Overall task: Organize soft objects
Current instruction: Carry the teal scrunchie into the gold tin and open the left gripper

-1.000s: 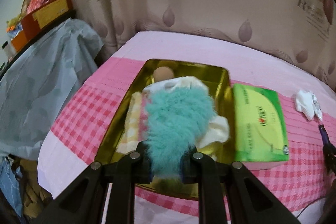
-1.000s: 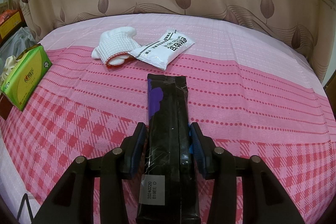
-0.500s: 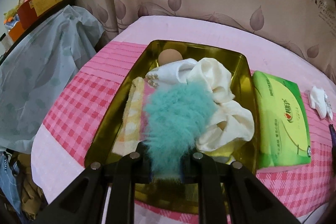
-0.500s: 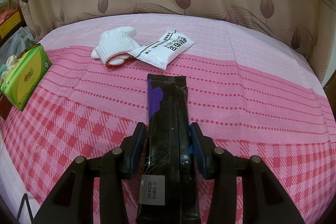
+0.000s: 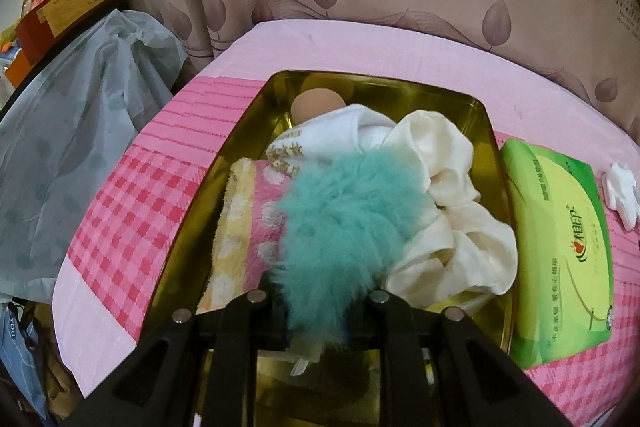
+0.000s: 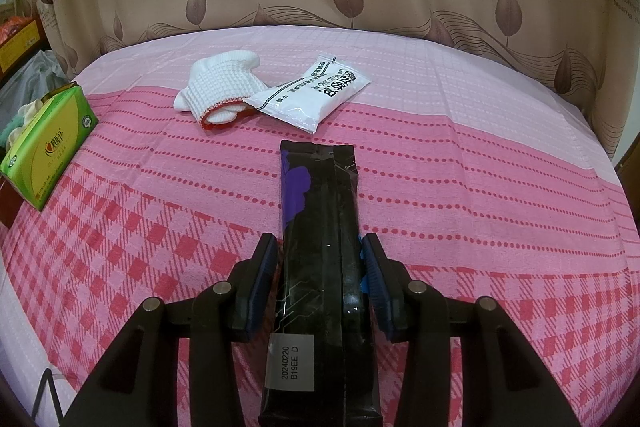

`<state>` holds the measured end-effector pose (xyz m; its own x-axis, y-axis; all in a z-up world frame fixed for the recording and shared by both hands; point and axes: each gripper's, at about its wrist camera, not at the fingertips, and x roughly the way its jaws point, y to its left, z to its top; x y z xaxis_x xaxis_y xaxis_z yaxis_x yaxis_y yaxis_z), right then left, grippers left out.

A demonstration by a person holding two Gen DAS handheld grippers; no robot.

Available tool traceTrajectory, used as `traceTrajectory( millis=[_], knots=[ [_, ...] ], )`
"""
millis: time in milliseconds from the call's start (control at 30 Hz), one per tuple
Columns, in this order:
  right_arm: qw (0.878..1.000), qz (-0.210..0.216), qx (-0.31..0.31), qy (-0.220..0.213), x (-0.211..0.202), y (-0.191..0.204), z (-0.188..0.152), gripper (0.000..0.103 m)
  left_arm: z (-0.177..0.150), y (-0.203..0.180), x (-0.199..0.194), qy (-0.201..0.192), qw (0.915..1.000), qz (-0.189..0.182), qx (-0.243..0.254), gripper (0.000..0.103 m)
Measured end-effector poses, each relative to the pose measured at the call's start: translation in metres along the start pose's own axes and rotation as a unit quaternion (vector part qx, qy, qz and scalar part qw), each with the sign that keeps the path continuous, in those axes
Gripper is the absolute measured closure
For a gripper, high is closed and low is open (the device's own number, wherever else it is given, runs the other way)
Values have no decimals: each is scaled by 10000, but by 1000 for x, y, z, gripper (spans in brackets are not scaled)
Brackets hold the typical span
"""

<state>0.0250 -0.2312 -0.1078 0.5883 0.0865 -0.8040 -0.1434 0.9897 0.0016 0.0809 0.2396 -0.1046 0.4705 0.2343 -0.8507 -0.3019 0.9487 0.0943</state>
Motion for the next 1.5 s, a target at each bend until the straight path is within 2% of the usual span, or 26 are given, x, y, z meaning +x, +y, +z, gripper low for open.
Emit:
traceTrajectory(
  millis=[467, 700, 767, 833, 1067, 1333, 1500],
  knots=[
    [10000, -19, -31, 4, 0, -2, 0, 60, -13, 9, -24, -22, 9999, -80, -76, 56],
    [10000, -29, -43, 6, 2, 0, 0, 60, -27, 11, -40, -115, 9998, -144, -101, 50],
    [10000, -34, -47, 6, 2, -1, 0, 60, -30, 12, -45, -139, 9995, -249, -107, 45],
    [10000, -33, -39, 7, 2, -1, 0, 60, -33, 10, -49, -158, 9993, -334, -46, 44],
    [10000, -34, -15, 10, 1, -1, 0, 60, -45, 5, -67, -429, 9987, -271, 23, 44],
    [9999, -141, 43, 20, 1, 1, 1, 61, -52, 17, -70, -689, 9972, -16, -301, 44],
    [9996, -263, 89, 57, 1, 7, 2, 67, -54, 26, -69, -739, 9959, 148, -507, 44]
  ],
)
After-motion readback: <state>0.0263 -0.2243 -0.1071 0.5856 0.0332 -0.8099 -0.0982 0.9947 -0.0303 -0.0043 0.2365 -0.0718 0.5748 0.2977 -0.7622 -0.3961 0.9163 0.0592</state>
